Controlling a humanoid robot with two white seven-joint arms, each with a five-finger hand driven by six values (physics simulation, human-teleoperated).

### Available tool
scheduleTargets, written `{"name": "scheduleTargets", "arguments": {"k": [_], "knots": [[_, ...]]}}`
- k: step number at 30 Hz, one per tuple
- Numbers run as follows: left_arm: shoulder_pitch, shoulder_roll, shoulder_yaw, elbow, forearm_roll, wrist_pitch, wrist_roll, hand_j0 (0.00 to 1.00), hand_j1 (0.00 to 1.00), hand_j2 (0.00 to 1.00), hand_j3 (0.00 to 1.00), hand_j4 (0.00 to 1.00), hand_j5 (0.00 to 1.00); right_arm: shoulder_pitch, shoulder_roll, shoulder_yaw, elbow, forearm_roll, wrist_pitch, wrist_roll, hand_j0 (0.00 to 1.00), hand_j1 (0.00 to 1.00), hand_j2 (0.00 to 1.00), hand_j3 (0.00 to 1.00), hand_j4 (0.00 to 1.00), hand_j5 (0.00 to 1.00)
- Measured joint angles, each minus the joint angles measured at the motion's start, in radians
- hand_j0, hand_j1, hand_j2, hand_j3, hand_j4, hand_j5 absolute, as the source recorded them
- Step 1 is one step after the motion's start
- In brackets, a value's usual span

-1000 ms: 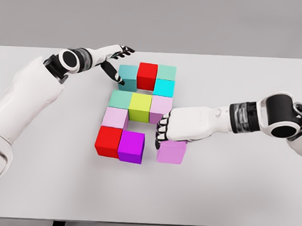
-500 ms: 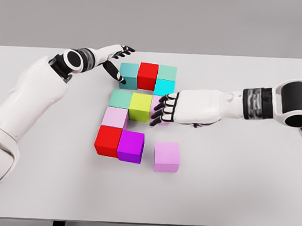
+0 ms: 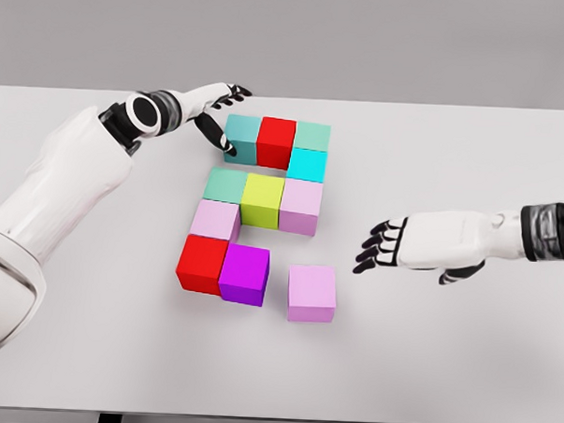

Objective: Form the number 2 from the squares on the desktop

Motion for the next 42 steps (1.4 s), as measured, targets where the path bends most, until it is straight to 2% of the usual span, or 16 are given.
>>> {"name": "scheduleTargets", "arguments": {"k": [5, 9, 11, 14, 19, 22, 24, 26, 28, 29, 37, 42], "knots": [[-0.002, 0.045, 0.003, -0.014, 0.008, -0.081, -0.002, 1.00, 1.00, 1.00, 1.00, 1.00, 1.00, -0.003, 0.008, 0.062, -0.001, 0.011, 0.000, 0.000, 1.00, 1.00, 1.00, 1.00, 1.00, 1.00], [0.020, 0.187, 0.005, -0.054, 0.088, -0.248, -0.036, 1.00, 1.00, 1.00, 1.00, 1.00, 1.00, -0.028, 0.032, 0.093, -0.001, 0.012, 0.000, 0.000, 1.00, 1.00, 1.00, 1.00, 1.00, 1.00], [0.074, 0.290, 0.005, -0.128, 0.141, -0.339, -0.073, 1.00, 1.00, 1.00, 1.00, 1.00, 1.00, -0.040, 0.046, 0.101, -0.002, 0.012, 0.000, 0.000, 1.00, 1.00, 1.00, 1.00, 1.00, 1.00], [0.133, 0.452, 0.005, -0.298, 0.181, -0.467, -0.099, 1.00, 1.00, 1.00, 1.00, 1.00, 1.00, -0.080, 0.074, 0.133, -0.002, 0.012, 0.001, 0.000, 1.00, 1.00, 1.00, 1.00, 1.00, 1.00], [0.147, 0.692, 0.001, -0.522, 0.199, -0.698, -0.111, 1.00, 1.00, 1.00, 1.00, 1.00, 1.00, -0.104, 0.107, 0.163, -0.001, 0.010, 0.001, 0.000, 1.00, 1.00, 1.00, 1.00, 1.00, 1.00], [0.149, 0.780, 0.000, -0.599, 0.200, -0.767, -0.113, 1.00, 1.00, 1.00, 1.00, 1.00, 1.00, -0.104, 0.107, 0.168, 0.000, 0.009, 0.000, 0.000, 1.00, 1.00, 1.00, 1.00, 1.00, 1.00], [0.138, 0.802, 0.000, -0.641, 0.195, -0.786, -0.114, 1.00, 1.00, 1.00, 1.00, 1.00, 1.00, -0.106, 0.099, 0.167, 0.001, 0.009, 0.000, 0.000, 1.00, 1.00, 1.00, 1.00, 1.00, 1.00], [0.158, 0.818, 0.000, -0.692, 0.191, -0.797, -0.113, 1.00, 1.00, 1.00, 1.00, 1.00, 1.00, -0.107, 0.084, 0.147, 0.001, 0.009, 0.000, 0.000, 1.00, 1.00, 1.00, 1.00, 1.00, 1.00], [0.243, 0.832, 0.000, -0.713, 0.180, -0.802, -0.112, 1.00, 1.00, 1.00, 1.00, 1.00, 1.00, -0.107, 0.075, 0.113, 0.002, 0.009, 0.000, 0.000, 1.00, 1.00, 1.00, 1.00, 1.00, 1.00], [0.253, 0.832, -0.001, -0.722, 0.175, -0.804, -0.113, 1.00, 1.00, 1.00, 1.00, 1.00, 1.00, -0.110, 0.073, 0.102, 0.002, 0.008, 0.000, 0.000, 1.00, 1.00, 1.00, 1.00, 1.00, 1.00], [0.247, 0.809, 0.011, -0.776, 0.078, -0.807, -0.116, 1.00, 1.00, 1.00, 1.00, 1.00, 1.00, -0.140, 0.078, 0.082, -0.001, -0.012, 0.000, 0.000, 1.00, 1.00, 1.00, 1.00, 1.00, 1.00], [0.247, 0.810, 0.010, -0.770, 0.059, -0.807, -0.116, 1.00, 1.00, 1.00, 1.00, 1.00, 1.00, -0.186, 0.120, 0.144, -0.001, -0.015, 0.000, 0.000, 1.00, 1.00, 1.00, 1.00, 1.00, 1.00]]}}
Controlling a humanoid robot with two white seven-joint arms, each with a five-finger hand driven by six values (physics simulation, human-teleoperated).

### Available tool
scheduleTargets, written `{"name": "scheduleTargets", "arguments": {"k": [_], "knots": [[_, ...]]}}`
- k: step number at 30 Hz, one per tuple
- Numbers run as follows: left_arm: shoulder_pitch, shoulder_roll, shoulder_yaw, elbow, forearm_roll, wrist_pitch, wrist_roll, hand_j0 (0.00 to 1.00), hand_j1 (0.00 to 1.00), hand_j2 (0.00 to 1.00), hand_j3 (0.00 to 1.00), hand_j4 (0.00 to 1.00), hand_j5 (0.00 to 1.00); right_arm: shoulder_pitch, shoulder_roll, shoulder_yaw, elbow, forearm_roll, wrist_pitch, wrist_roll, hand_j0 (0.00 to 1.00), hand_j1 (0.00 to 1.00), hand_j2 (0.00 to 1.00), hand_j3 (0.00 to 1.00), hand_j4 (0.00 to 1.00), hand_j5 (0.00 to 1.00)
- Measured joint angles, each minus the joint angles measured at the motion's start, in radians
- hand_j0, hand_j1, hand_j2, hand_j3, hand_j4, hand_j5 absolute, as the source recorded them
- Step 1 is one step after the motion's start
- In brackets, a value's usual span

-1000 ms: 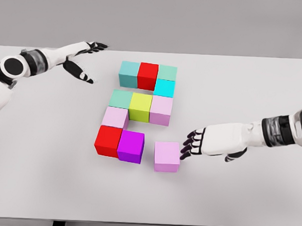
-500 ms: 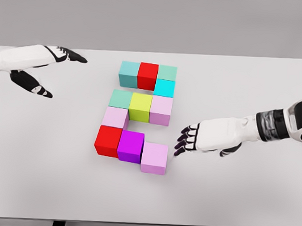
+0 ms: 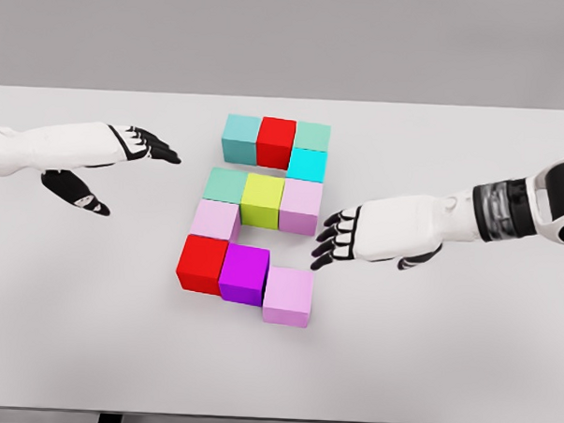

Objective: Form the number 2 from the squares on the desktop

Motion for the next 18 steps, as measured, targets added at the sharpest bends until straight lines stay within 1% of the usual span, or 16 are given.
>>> {"name": "scheduleTargets", "arguments": {"k": [5, 10, 18], "knots": [[-0.002, -0.001, 0.001, -0.001, -0.028, 0.000, -0.001, 1.00, 1.00, 1.00, 1.00, 1.00, 1.00, -0.020, 0.024, 0.051, 0.000, 0.000, 0.000, 0.000, 1.00, 1.00, 1.00, 1.00, 1.00, 1.00], [-0.002, -0.001, 0.001, -0.001, -0.041, 0.000, -0.001, 1.00, 1.00, 1.00, 1.00, 1.00, 1.00, -0.034, 0.051, 0.073, -0.001, 0.000, 0.000, 0.000, 1.00, 1.00, 1.00, 1.00, 1.00, 1.00], [-0.002, -0.001, -0.001, -0.002, -0.048, 0.000, -0.001, 1.00, 1.00, 1.00, 1.00, 1.00, 1.00, -0.049, 0.076, 0.118, -0.001, 0.000, 0.000, 0.000, 1.00, 1.00, 1.00, 1.00, 1.00, 1.00]]}}
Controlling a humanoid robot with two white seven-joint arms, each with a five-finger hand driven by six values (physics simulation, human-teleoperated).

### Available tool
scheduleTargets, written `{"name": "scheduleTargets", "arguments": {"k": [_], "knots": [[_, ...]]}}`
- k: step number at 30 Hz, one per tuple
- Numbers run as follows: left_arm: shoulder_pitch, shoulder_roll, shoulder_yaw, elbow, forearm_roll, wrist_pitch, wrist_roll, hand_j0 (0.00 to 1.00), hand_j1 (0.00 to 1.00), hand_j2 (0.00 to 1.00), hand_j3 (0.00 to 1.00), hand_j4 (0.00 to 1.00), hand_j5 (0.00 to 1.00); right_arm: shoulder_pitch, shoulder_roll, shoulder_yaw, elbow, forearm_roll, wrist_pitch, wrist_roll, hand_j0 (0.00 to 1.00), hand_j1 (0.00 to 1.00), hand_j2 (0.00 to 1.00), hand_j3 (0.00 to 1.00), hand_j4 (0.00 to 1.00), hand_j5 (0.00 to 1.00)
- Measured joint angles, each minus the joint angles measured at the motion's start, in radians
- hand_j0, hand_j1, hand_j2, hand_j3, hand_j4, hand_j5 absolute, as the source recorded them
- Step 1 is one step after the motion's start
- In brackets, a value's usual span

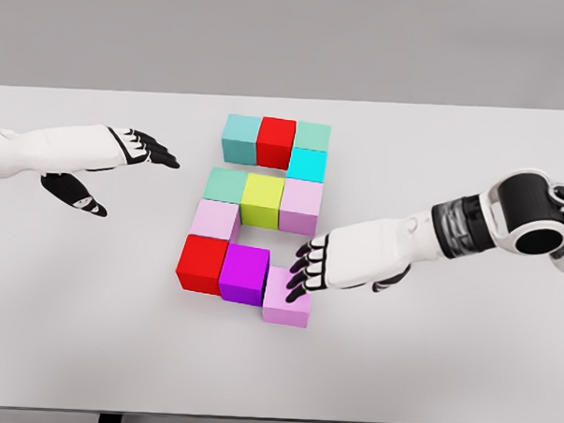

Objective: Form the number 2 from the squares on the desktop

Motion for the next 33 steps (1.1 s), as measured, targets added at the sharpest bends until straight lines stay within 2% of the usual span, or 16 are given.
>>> {"name": "scheduleTargets", "arguments": {"k": [10, 33], "knots": [[0.000, -0.001, -0.004, 0.000, -0.009, 0.000, 0.001, 1.00, 1.00, 1.00, 1.00, 1.00, 1.00, -0.002, 0.003, 0.005, 0.002, 0.007, 0.000, 0.000, 1.00, 1.00, 1.00, 1.00, 1.00, 1.00], [-0.003, -0.008, -0.004, 0.000, -0.024, 0.000, 0.000, 1.00, 1.00, 1.00, 1.00, 1.00, 1.00, -0.002, 0.039, -0.005, 0.037, 0.106, 0.001, -0.001, 1.00, 1.00, 1.00, 1.00, 1.00, 1.00]]}}
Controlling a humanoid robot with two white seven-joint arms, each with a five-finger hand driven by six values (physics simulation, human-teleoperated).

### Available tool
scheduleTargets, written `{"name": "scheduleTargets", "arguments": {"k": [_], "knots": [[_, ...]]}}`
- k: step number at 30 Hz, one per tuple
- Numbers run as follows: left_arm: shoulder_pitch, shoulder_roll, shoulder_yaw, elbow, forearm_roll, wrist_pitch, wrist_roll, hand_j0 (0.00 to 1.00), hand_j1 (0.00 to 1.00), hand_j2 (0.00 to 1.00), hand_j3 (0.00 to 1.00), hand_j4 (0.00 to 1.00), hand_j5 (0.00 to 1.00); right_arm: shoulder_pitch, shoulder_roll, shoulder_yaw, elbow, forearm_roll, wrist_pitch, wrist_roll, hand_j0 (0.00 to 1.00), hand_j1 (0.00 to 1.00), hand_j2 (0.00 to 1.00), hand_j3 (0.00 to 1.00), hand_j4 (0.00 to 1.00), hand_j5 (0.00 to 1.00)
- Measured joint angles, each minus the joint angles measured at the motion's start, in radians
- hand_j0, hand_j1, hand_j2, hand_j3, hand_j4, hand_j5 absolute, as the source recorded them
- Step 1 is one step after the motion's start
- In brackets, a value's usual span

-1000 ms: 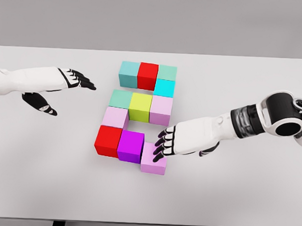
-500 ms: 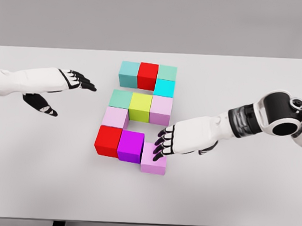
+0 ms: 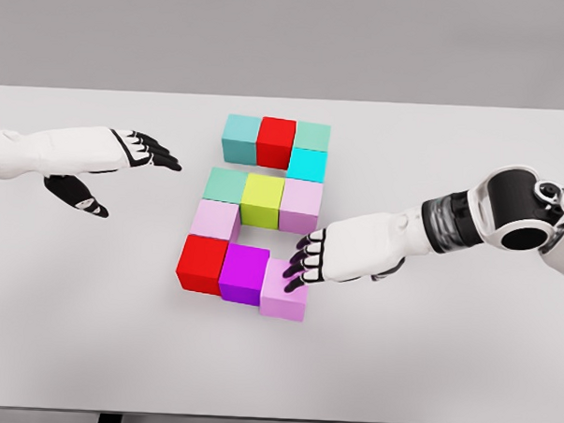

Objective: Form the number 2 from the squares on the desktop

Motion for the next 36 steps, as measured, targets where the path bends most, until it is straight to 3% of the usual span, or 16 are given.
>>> {"name": "scheduleTargets", "arguments": {"k": [12, 16, 20, 22, 25, 27, 30, 36], "knots": [[0.000, -0.002, 0.000, 0.000, -0.007, 0.000, 0.000, 1.00, 1.00, 1.00, 1.00, 1.00, 1.00, 0.000, 0.003, -0.009, 0.017, 0.005, 0.000, 0.000, 1.00, 1.00, 1.00, 1.00, 1.00, 1.00], [0.000, -0.003, 0.000, 0.000, -0.007, 0.000, 0.000, 1.00, 1.00, 1.00, 1.00, 1.00, 1.00, 0.000, 0.000, -0.068, 0.017, 0.002, -0.001, 0.000, 1.00, 1.00, 1.00, 1.00, 1.00, 1.00], [-0.002, -0.003, 0.000, 0.001, -0.008, 0.000, 0.000, 1.00, 1.00, 1.00, 1.00, 1.00, 1.00, 0.014, -0.006, -0.190, 0.019, -0.043, -0.002, 0.001, 1.00, 1.00, 1.00, 1.00, 1.00, 1.00], [-0.002, -0.003, 0.000, 0.001, -0.008, 0.000, 0.000, 1.00, 1.00, 1.00, 1.00, 1.00, 1.00, 0.083, -0.035, -0.279, 0.060, -0.135, -0.002, 0.001, 1.00, 1.00, 1.00, 1.00, 1.00, 1.00], [-0.001, -0.004, 0.000, 0.001, -0.009, 0.000, 0.000, 1.00, 1.00, 1.00, 1.00, 1.00, 1.00, 0.146, -0.087, -0.361, 0.230, -0.293, -0.002, 0.001, 1.00, 1.00, 1.00, 1.00, 1.00, 1.00], [-0.003, -0.004, 0.001, 0.001, -0.009, 0.000, 0.000, 1.00, 1.00, 1.00, 1.00, 1.00, 1.00, 0.164, -0.118, -0.389, 0.305, -0.349, -0.002, 0.001, 1.00, 1.00, 1.00, 1.00, 1.00, 1.00], [-0.005, -0.012, -0.001, 0.003, -0.008, 0.000, 0.001, 1.00, 1.00, 1.00, 1.00, 1.00, 1.00, 0.166, -0.139, -0.408, 0.355, -0.386, -0.002, 0.001, 1.00, 1.00, 1.00, 1.00, 1.00, 1.00], [0.008, -0.012, -0.026, 0.011, -0.007, 0.000, 0.002, 1.00, 1.00, 1.00, 1.00, 1.00, 1.00, 0.166, -0.149, -0.417, 0.380, -0.405, -0.002, 0.001, 1.00, 1.00, 1.00, 1.00, 1.00, 1.00]]}}
